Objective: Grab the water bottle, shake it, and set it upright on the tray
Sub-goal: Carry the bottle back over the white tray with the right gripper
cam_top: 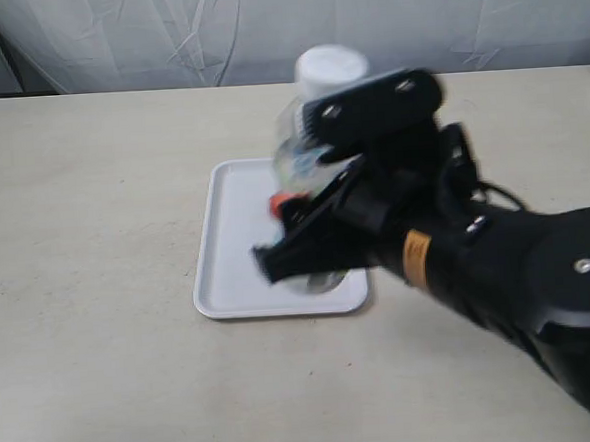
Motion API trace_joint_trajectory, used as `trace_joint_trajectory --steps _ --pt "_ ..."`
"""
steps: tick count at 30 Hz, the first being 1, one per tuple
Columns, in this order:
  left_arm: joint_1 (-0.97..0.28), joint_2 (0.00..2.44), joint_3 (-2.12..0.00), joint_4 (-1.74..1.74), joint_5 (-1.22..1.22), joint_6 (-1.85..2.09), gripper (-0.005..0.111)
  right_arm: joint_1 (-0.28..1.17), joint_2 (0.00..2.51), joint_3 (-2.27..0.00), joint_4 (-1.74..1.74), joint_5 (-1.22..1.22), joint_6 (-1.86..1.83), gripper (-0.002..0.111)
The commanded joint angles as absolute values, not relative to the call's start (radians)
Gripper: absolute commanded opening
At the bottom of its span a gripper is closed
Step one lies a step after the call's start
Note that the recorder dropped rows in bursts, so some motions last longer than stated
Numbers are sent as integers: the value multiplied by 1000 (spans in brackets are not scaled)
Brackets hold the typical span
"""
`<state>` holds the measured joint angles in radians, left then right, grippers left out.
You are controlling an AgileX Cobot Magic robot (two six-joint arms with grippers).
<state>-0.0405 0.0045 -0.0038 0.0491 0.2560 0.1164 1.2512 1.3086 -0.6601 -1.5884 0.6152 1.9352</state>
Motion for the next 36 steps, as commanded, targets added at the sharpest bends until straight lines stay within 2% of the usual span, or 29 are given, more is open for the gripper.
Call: trace_joint_trajectory --steps 1,3,4,5,8,9,10,12,13,14,17,18,21,22,26,30,36 --pt "-41 0 0 47 247 114 0 1246 1223 -663 -1396 738 1784 -1" --pt "-41 0 0 47 247 114 0 1246 1186 -663 -1404 353 1541 -1" --pt "-41 0 0 47 247 114 0 1246 1171 -663 -1391 277 1420 -1" --pt "-41 0 0 47 247 114 0 1249 1160 -666 -1343 347 1414 -1" --pt "-41 0 0 47 247 114 0 1245 1169 -686 -1226 896 1592 -1" --pt "-41 0 0 47 247 114 0 1245 1169 -686 -1221 954 1636 -1" --pt "-41 0 0 47 247 114 0 1250 1162 -686 -1203 909 1593 -1" --pt "-41 0 0 47 247 114 0 1257 1138 -684 -1159 572 1317 -1" --pt "-41 0 0 47 247 114 0 1257 1131 -684 -1128 501 1201 -1" --pt "-41 0 0 47 247 114 0 1257 1130 -692 -1126 547 1225 -1" --pt "-41 0 0 47 247 114 0 1257 1150 -706 -1176 944 1526 -1" --pt "-41 0 0 47 247 114 0 1257 1150 -706 -1175 936 1545 -1" --pt "-41 0 0 47 247 114 0 1257 1132 -703 -1110 537 1250 -1" --pt "-41 0 0 47 247 114 0 1257 1130 -712 -1111 515 1206 -1" --pt "-41 0 0 47 247 114 0 1257 1129 -773 -1130 749 1377 -1" --pt "-41 0 0 47 247 114 0 1257 1137 -742 -1095 625 1377 -1" --pt "-41 0 0 47 247 114 0 1259 1171 -702 -967 657 1278 -1"
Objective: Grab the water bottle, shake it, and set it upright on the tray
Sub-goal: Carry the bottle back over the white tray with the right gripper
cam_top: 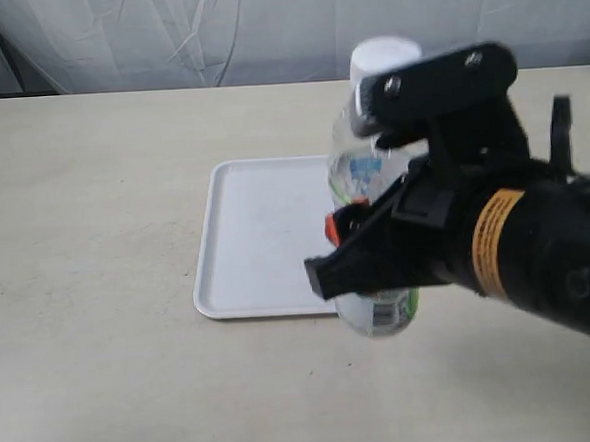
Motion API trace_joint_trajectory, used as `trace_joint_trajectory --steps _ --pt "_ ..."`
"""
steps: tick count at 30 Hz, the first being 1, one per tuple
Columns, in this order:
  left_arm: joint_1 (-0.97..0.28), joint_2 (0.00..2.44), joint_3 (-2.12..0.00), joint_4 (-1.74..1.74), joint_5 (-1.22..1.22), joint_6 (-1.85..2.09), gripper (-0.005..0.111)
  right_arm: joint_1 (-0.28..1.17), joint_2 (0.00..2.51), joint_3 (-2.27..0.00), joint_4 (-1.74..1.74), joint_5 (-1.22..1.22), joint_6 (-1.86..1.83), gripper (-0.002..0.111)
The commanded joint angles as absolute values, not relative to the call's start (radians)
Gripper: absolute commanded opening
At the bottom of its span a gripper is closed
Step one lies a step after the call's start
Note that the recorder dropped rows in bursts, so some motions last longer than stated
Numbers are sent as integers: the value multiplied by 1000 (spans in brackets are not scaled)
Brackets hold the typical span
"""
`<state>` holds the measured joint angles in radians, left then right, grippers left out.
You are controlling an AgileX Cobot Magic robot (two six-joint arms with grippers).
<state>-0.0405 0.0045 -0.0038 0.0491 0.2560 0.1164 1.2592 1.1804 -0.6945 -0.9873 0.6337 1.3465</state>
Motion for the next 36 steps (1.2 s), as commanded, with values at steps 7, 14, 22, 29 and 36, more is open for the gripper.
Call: trace_joint_trajectory --steps 7,14,22,29,36 --pt "-41 0 0 47 247 114 0 1256 1088 -758 -1047 673 1301 -1" --pt "-41 0 0 47 247 114 0 1256 1137 -773 -756 667 1047 -1" --pt "-41 0 0 47 247 114 0 1258 1148 -797 -647 644 1020 -1" --pt "-41 0 0 47 247 114 0 1259 1159 -782 -687 325 932 -1" --pt "-41 0 0 47 247 114 0 1232 1179 -785 -999 963 1345 -1"
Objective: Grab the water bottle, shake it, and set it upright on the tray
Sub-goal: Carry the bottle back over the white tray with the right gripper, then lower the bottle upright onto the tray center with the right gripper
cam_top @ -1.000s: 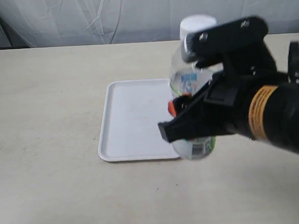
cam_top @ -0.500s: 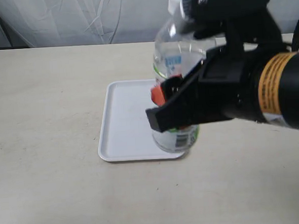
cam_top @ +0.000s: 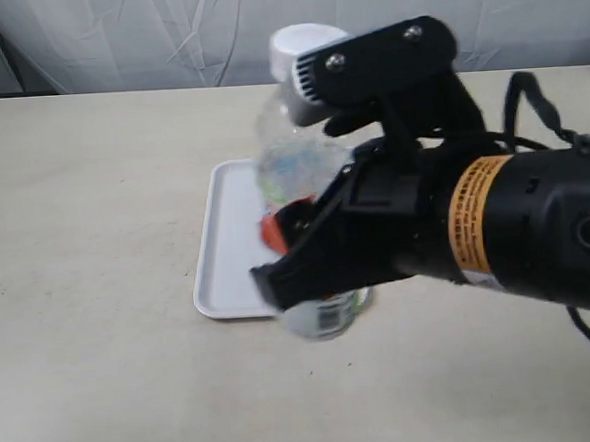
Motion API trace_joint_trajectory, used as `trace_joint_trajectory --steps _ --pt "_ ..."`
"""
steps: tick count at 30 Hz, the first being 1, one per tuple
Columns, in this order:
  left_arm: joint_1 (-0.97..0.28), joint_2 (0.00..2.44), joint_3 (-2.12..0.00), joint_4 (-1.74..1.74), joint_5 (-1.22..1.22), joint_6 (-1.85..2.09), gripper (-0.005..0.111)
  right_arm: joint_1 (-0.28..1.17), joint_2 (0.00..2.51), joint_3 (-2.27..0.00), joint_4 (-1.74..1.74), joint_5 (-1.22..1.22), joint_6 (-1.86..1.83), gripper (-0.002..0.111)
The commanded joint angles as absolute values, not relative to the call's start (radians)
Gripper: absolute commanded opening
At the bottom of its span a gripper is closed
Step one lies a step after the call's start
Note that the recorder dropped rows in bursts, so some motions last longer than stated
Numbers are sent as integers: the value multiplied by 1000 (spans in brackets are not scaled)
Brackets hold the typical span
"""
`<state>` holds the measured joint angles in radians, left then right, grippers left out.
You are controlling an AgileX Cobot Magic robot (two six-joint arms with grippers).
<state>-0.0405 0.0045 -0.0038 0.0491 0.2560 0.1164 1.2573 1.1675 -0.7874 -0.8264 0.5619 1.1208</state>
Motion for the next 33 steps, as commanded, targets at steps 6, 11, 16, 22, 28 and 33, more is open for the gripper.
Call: trace_joint_trajectory --steps 6,11,16,22,28,33 --pt "-41 0 0 47 247 114 0 1233 1164 -786 -867 635 960 -1" --pt "-41 0 0 47 247 114 0 1227 1179 -782 -999 615 1172 -1" --pt "-41 0 0 47 247 114 0 1184 1212 -772 -1228 559 1355 -1" --pt "-41 0 0 47 247 114 0 1035 1248 -733 -1744 198 1850 -1" --pt "-41 0 0 47 247 114 0 1006 1341 -735 -1744 357 1846 -1" --pt "-41 0 0 47 247 116 0 1008 1441 -743 -1703 231 1950 -1"
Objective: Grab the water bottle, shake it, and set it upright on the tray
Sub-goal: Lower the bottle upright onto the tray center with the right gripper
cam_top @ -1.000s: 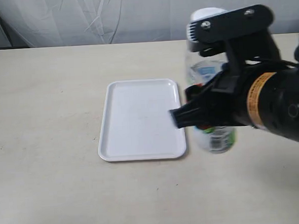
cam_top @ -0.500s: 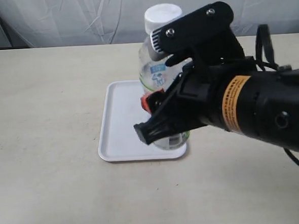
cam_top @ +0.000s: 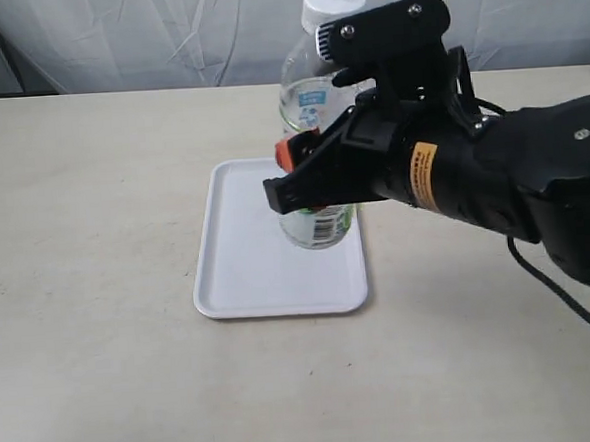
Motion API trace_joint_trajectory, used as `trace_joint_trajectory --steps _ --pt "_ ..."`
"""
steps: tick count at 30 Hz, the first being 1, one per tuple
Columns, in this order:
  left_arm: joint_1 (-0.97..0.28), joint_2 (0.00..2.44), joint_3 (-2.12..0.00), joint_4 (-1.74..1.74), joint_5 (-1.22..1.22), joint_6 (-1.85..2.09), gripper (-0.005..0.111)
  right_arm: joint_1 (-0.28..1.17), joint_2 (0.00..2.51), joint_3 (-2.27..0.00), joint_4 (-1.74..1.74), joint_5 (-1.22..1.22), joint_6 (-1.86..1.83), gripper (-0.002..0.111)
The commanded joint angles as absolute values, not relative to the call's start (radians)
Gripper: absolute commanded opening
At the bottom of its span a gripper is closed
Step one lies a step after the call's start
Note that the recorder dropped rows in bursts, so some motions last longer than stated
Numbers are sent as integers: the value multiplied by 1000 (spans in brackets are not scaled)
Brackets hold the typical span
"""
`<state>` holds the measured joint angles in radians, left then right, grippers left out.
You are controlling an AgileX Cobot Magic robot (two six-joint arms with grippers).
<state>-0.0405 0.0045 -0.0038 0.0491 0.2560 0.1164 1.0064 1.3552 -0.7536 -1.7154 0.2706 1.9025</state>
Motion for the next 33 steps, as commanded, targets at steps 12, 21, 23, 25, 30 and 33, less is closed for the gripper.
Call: trace_joint_trajectory --steps 12,21,23,25,30,33 --pt "-41 0 0 47 247 114 0 890 1726 -952 -1744 175 1916 -1" --pt "-41 0 0 47 247 114 0 789 1756 -1005 -1744 -118 1743 -1" --pt "-41 0 0 47 247 114 0 764 1756 -1008 -1666 -86 1697 -1" --pt "-41 0 0 47 247 114 0 735 1756 -1015 -1608 -112 1657 -1" --pt "-41 0 0 47 247 114 0 684 1756 -1015 -1535 -391 1647 -1" --pt "-41 0 0 47 247 114 0 657 1756 -1015 -1412 -480 1573 -1"
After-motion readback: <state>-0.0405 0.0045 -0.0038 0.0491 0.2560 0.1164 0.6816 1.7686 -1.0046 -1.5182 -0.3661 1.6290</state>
